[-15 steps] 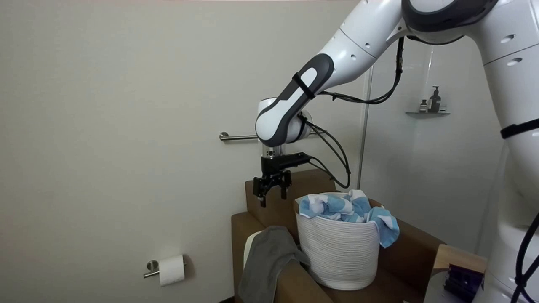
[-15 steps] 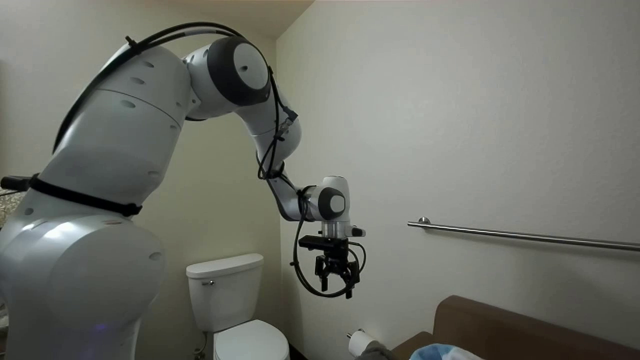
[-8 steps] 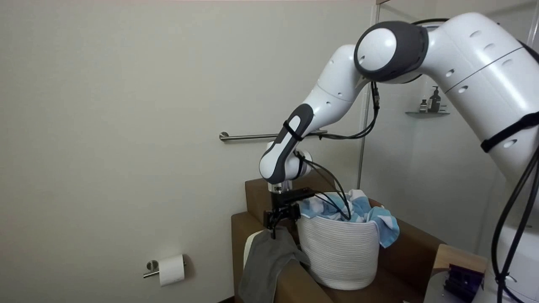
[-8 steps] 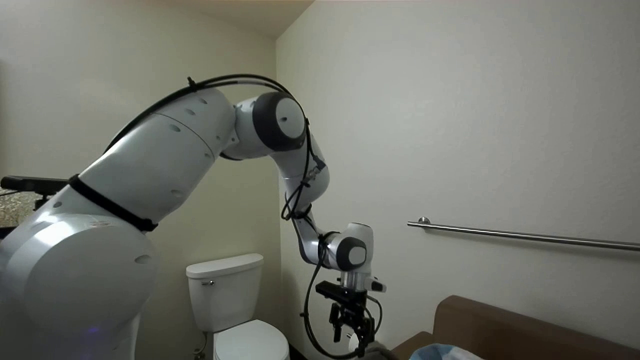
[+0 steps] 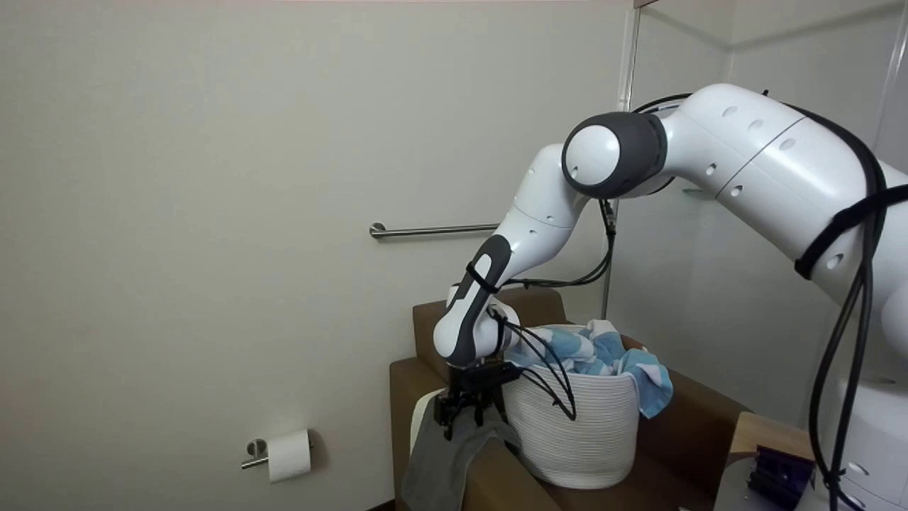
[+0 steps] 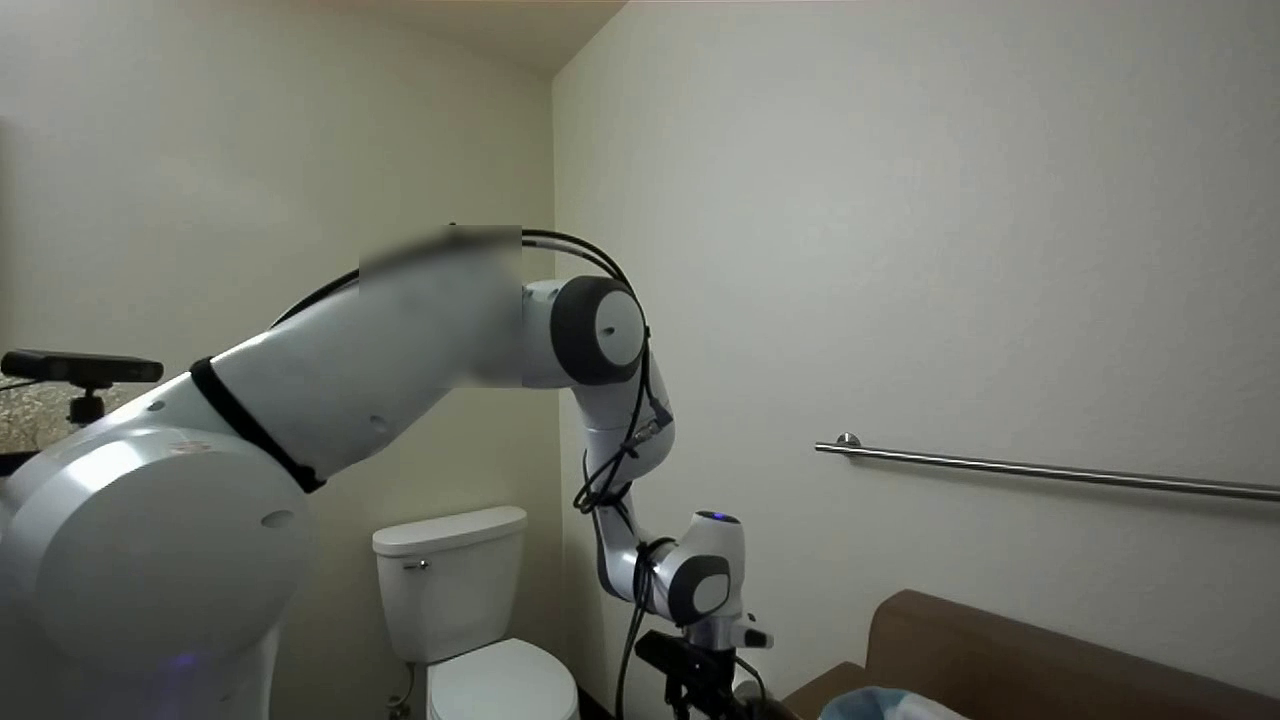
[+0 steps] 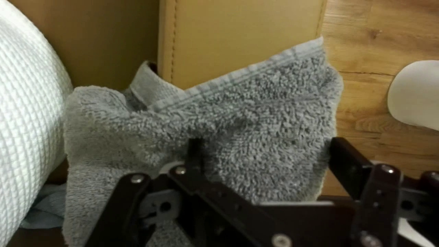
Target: Pick up the cloths and put them in the bag
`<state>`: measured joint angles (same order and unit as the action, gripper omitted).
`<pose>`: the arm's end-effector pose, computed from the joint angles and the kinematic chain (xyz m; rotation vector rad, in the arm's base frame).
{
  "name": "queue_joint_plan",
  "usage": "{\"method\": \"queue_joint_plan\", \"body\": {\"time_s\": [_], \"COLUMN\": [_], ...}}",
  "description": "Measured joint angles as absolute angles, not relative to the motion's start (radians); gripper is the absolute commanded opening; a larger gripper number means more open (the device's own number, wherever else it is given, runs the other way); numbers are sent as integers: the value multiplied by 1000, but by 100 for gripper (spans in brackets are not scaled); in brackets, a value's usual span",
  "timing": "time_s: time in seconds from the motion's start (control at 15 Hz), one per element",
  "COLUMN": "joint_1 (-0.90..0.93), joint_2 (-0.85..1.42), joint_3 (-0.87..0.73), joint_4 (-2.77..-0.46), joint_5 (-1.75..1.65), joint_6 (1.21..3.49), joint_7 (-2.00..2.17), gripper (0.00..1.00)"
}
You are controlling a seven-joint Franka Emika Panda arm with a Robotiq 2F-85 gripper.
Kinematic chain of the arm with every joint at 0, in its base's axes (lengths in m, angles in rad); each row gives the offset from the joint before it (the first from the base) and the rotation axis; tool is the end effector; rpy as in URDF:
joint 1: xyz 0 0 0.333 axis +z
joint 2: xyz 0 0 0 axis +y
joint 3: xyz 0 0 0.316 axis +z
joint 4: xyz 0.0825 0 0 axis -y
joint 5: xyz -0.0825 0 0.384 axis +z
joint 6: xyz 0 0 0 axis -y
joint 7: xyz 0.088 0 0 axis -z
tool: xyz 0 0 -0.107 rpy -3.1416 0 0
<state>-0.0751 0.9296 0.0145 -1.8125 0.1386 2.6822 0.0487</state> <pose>0.6077 -0.0412 0.0220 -3.0482 0.3689 0.0919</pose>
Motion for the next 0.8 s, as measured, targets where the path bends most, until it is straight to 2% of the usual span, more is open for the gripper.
{"method": "queue_joint_plan", "body": {"time_s": [0.53, 0.73, 0.8], "joint_1": [-105, -162, -178], "joint_2": [979, 968, 958], "joint_3": [50, 93, 105], "joint_4": [-1721, -1684, -1673], "joint_5": [124, 125, 127], "joint_6": [2568, 2479, 2444], "joint_7": [-6, -80, -104], "gripper": [12, 8, 11]}}
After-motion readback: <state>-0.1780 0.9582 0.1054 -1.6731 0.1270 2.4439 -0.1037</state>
